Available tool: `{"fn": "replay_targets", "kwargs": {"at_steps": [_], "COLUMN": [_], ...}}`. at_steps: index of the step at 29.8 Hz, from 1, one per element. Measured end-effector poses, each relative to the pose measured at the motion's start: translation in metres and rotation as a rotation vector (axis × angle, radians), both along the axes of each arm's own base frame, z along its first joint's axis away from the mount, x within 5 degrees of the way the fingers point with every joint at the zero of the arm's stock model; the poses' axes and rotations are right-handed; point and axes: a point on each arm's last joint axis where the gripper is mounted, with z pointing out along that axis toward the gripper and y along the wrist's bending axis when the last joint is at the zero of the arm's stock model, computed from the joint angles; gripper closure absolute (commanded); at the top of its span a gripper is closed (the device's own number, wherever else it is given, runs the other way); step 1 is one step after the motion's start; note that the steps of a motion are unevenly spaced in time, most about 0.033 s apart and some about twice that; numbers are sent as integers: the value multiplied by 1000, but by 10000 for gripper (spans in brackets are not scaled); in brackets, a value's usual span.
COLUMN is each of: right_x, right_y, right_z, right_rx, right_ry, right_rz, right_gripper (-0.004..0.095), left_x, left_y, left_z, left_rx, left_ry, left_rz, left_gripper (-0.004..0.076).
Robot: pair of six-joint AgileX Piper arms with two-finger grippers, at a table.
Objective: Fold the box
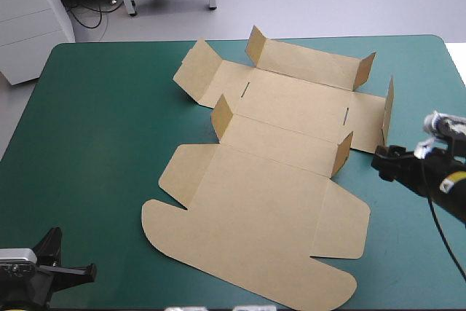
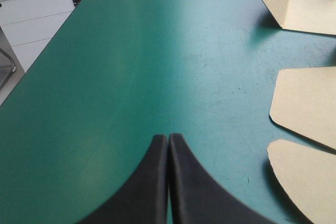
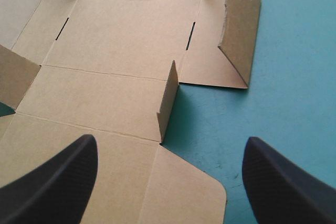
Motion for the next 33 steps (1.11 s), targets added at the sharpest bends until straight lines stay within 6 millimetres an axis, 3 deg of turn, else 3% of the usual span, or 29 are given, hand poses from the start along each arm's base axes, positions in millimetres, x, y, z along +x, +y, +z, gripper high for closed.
{"fn": "replay_targets", "kwargs": {"at_steps": [7,15,24,33], "right_x": [74,137,183,198], "right_y": [10,20,30,31], "right_z": [-3,-44,-104,-133], "right_rx": [7,40,103,75], "right_ry": [227,418,573,638], "right_rz": [2,2,-5,14], "right_gripper": [207,207,213,216], "left_x": [0,0,0,0], "left_y": [0,0,0,0], "left_z": [0,0,0,0], "left_rx": [0,-1,-1,-1], "left_ry": [0,1,1,1], "left_rz": [0,-1,-1,-1], "left_gripper": [756,756,756,756]}}
